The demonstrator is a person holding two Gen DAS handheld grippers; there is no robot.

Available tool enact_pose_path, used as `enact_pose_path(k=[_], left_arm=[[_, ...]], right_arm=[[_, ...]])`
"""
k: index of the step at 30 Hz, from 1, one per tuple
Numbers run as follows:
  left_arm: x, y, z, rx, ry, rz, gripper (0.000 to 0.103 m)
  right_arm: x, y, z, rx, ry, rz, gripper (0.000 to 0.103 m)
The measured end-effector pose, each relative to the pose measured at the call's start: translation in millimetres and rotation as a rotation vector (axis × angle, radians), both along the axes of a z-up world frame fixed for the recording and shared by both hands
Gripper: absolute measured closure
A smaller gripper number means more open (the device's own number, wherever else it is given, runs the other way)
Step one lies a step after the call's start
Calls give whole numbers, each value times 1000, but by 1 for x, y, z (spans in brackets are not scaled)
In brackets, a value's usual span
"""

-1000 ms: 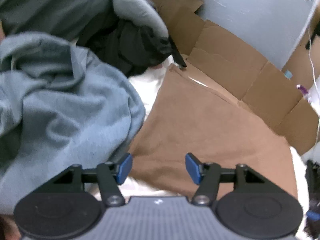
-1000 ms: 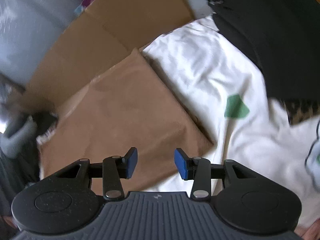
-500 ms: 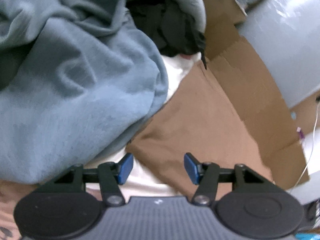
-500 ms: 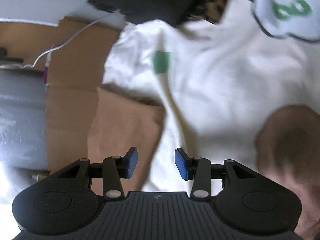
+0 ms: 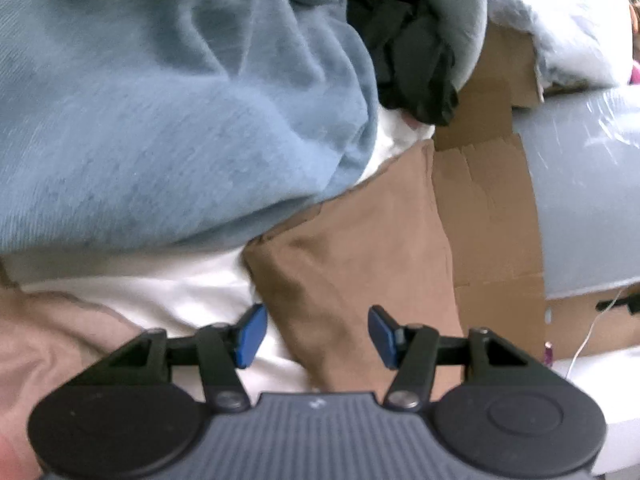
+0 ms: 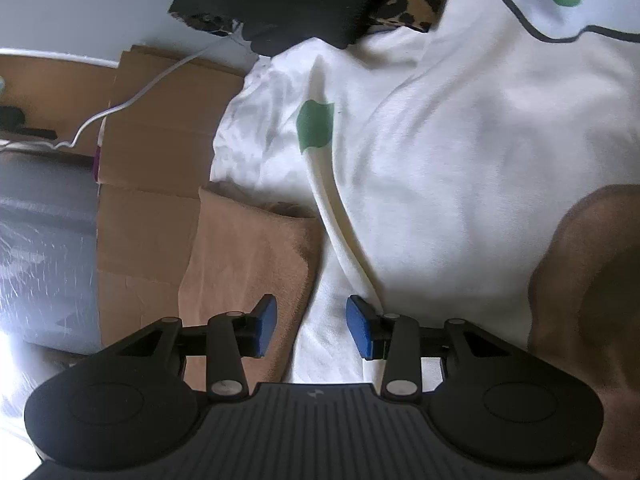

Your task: Fold clothes

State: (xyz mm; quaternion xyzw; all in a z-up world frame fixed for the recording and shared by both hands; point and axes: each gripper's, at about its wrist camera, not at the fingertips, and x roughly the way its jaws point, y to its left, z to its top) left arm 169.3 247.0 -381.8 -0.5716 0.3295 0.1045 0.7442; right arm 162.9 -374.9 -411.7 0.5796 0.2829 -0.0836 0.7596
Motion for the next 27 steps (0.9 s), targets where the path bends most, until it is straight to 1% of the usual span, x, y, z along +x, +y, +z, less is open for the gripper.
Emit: enact_pose_path(k=[3,5,7,10,11,13,14,15,16,17,18,19,22,23,24,25,26,27], left_arm=[[-2,1,-6,-7,-3,24,44],[-4,2,-11,-32,-17,62,44],[-3,1,-14,-34,-25,88,44],[-2,-2,-12,-5,-32,91,44],[-2,-2,-12,-5,-32,95,46],[-2,-1,-13,-6,-32,103,57],[-3,1,-14,-19,-34,104,86],[-4,3,-17,-45,-33,99,97],[-5,4,-19,-71,-33,107,98],[-6,4,-18,-71,-42,118,98],[-7,4,-13,-52,-52,116,98],[-8,2,-9,-40,-62,112,98],[-9,1,-4,-48,-77,104,97],[-10,2,-5,-50,-69,105,90],[-11,3,-6,-53,-56,112,80],[-13,5,-9,-58,-46,119,73],[-13,6,-11,-61,-38,126,61],[-14,6,-13,-62,-31,133,59]], right_arm=[[1,1,0,-7,-7,-12,58],[3,2,0,-8,-11,-17,58],[5,1,-1,0,-14,-22,58],[10,-1,-4,12,-15,-26,65],[12,-2,-4,15,-16,-25,67],[16,-4,-6,26,-16,-24,69],[18,-4,-6,25,-17,-21,80],[19,-5,-6,26,-17,-20,84],[19,-5,-5,27,-17,-21,94],[19,-6,-5,30,-18,-23,99],[17,-7,-5,31,-25,-29,100],[15,-7,-4,31,-35,-37,101],[7,-9,-3,41,-56,-62,101],[6,-9,-5,49,-53,-62,100],[7,-9,-6,55,-43,-54,99],[7,-8,-8,62,-38,-46,98],[8,-7,-9,69,-39,-38,98],[9,-5,-10,74,-42,-32,95]])
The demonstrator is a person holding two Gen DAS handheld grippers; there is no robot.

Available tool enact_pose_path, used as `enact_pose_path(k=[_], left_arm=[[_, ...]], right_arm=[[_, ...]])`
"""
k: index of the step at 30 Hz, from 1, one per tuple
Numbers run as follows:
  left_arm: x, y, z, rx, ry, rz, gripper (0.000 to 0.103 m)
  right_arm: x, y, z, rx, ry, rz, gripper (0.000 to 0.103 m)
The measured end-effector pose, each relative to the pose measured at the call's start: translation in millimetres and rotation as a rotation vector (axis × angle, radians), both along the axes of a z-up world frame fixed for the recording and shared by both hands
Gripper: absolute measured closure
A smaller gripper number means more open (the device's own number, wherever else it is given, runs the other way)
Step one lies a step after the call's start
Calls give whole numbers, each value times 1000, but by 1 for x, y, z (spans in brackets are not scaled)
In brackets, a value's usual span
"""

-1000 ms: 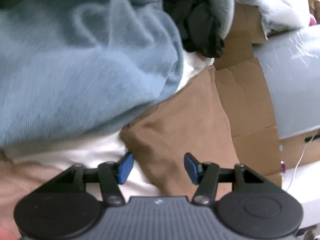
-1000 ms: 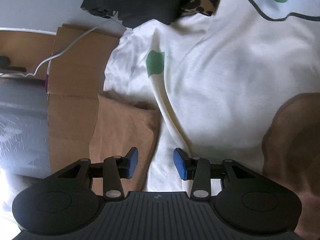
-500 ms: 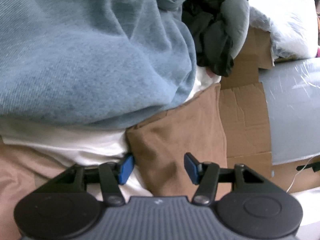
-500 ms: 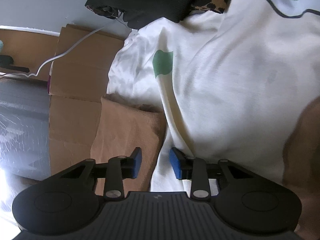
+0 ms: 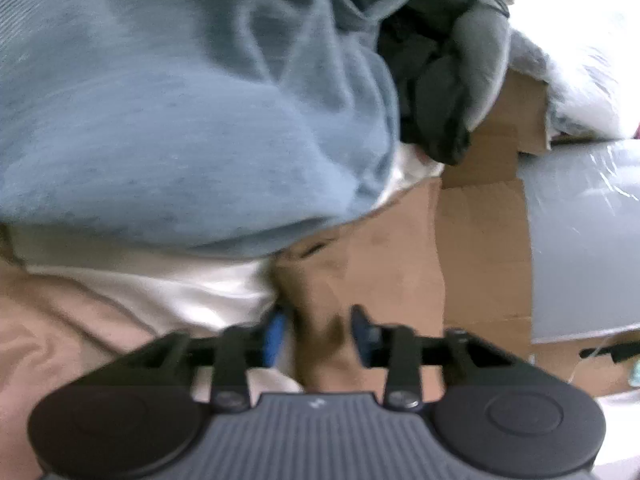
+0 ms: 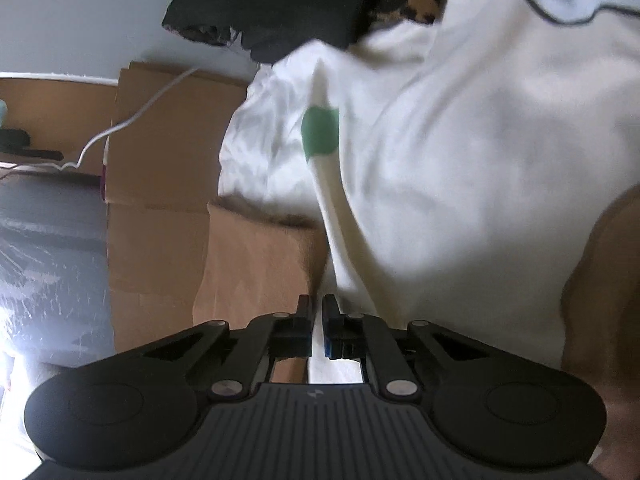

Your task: Fold clothes

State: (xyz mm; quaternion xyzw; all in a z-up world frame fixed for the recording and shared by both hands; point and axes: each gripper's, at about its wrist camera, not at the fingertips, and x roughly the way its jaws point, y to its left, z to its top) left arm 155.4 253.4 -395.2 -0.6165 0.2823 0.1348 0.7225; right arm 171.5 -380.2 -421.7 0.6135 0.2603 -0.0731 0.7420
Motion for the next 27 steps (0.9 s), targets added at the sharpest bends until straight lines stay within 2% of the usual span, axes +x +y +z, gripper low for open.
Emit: enact_pose_path(k=[2,5,10,11,12,14,18,19,20,21,23,27], left_arm=[[2,0,-2,0,0,-3,55],[7,-2,-1,22,-11,-14,46],[12,-2,-5,25,-29,-3,49],[13,-2,-6,10,-29,2,55],[13,-1,-7,-6,-28,7,74],[13,-1,-7,-33,-43,-5,96],[5,-3,1,-17,-58,0,96],[4,-2,2,-23,-59,-3,93],[4,-2,2,-21,-48,-3,81],[4,-1,1,-15,-38,5,62],[5,-1,-1,-7,-34,15,48],[17,-4,-2,21,-37,-31,51]], right_arm=[[2,3,-1,7,-8,5,76],[10,6,-2,7,-8,6,73],[26,7,-3,-7,7,10,72],[29,6,-3,-10,7,12,73],[32,6,-2,-10,7,13,73],[36,4,1,-8,-5,17,98],[30,3,12,-3,-66,13,101],[29,3,14,1,-73,11,101],[28,3,14,2,-66,12,100],[29,3,13,1,-52,17,99],[29,4,8,2,-33,26,97],[30,5,-1,16,-15,32,89]])
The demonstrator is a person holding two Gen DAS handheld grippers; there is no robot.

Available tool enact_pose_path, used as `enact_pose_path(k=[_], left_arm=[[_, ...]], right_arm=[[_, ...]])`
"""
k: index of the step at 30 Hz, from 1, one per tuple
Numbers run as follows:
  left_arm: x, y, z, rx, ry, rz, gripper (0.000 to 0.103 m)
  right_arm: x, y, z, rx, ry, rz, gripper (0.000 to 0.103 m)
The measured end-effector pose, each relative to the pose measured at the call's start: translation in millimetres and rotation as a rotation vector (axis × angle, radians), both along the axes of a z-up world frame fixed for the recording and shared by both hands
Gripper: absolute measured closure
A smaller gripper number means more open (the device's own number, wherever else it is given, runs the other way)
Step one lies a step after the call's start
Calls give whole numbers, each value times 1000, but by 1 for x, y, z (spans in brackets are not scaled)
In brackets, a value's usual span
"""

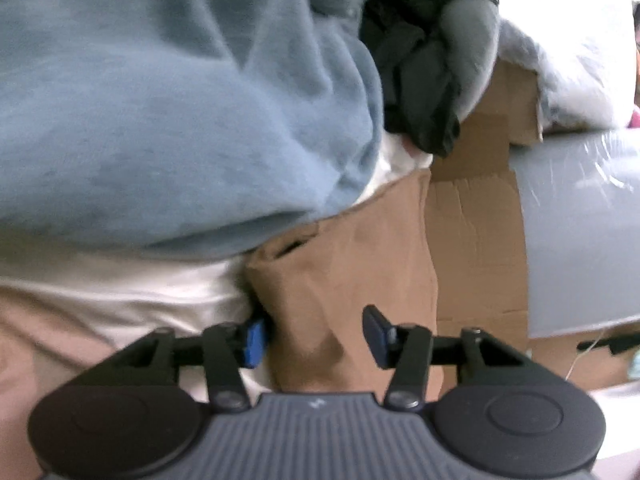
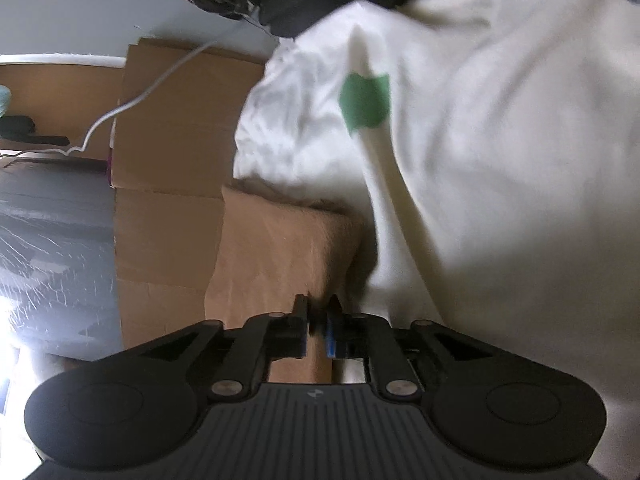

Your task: Fold clothes

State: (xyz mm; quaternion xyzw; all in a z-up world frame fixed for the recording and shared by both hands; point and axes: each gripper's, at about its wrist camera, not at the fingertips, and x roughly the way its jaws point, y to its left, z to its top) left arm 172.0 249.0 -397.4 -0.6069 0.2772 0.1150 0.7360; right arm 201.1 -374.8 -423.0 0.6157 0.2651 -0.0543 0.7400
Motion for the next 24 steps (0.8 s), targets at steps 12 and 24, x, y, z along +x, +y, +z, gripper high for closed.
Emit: enact_pose_path(k=[12,24], left_arm=[[10,1,-11,-5,-10,17,62],[-1,6,-1,-49,40,24,97]], right_arm=[[16,-4,-7,32,0,-29,87],[14,-18,11,62,-8,-83,102]])
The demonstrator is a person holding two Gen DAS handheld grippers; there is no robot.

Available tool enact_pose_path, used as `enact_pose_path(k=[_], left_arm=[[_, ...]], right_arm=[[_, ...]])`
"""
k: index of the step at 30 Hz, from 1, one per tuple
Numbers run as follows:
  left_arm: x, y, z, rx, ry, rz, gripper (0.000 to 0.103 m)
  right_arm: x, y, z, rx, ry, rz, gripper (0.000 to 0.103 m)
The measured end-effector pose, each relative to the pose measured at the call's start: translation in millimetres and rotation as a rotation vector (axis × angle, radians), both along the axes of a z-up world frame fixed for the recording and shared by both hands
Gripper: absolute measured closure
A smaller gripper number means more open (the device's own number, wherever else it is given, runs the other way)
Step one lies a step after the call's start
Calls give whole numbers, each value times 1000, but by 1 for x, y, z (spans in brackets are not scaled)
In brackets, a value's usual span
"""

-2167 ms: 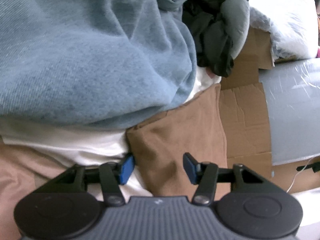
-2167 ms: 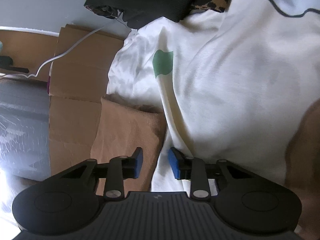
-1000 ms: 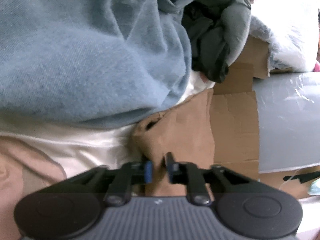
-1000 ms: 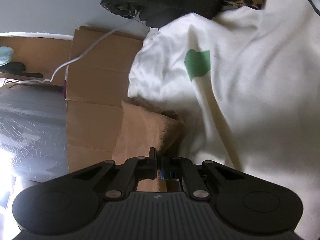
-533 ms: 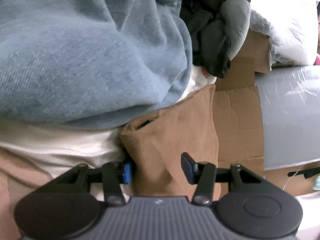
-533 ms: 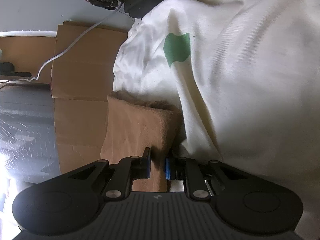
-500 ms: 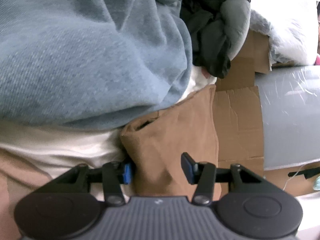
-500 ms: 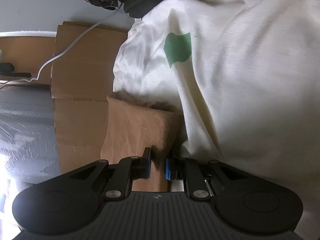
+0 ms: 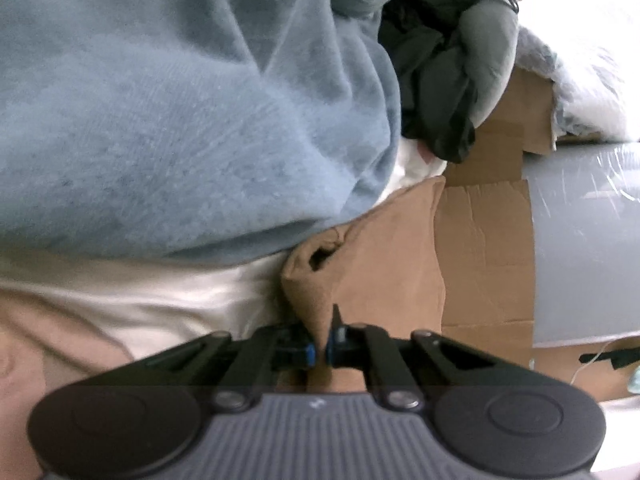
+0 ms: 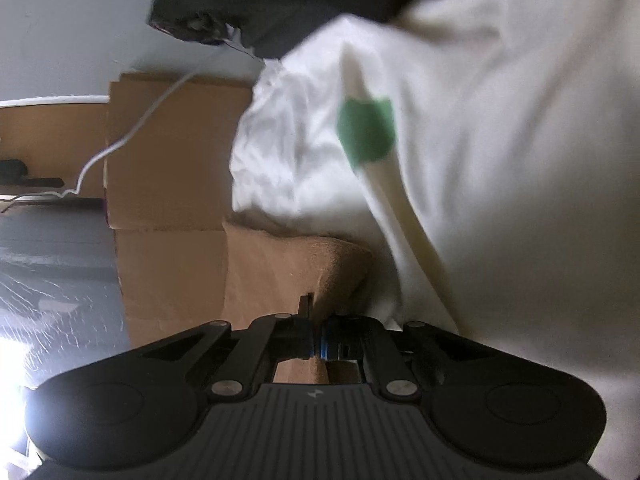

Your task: Fold clothes

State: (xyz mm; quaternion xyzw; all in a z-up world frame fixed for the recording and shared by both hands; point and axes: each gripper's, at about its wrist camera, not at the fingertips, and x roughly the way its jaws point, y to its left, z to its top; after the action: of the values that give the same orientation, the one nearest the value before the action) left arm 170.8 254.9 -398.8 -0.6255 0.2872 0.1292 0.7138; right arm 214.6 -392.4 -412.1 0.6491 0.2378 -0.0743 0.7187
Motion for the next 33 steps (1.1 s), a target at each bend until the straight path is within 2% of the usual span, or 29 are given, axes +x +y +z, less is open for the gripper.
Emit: enact_pose_path(k=[7,14,21,24,30,33], left_arm=[[-19,-6,17,-28,29,30,98],[-50,-17,24,-60,76,65,98],[-83,-23,33,-51,89,31,98],[-92,-23,35,-69,90,25,98],[-106,-23,44,-27,85,-43,98],[-114,-22,44,-32,85,-53,98]], right_arm=[[-16,-8,30,-18,7,-26,102],[-56,-12,46,-47,87,-76,102],[-100,-19,60,-74,151,-119,102],[-116,-20,67,-108,160,-116,102],[-146,-23,74,-126,169,-126,102],[-155,-25,77,-135,173,-137,102]])
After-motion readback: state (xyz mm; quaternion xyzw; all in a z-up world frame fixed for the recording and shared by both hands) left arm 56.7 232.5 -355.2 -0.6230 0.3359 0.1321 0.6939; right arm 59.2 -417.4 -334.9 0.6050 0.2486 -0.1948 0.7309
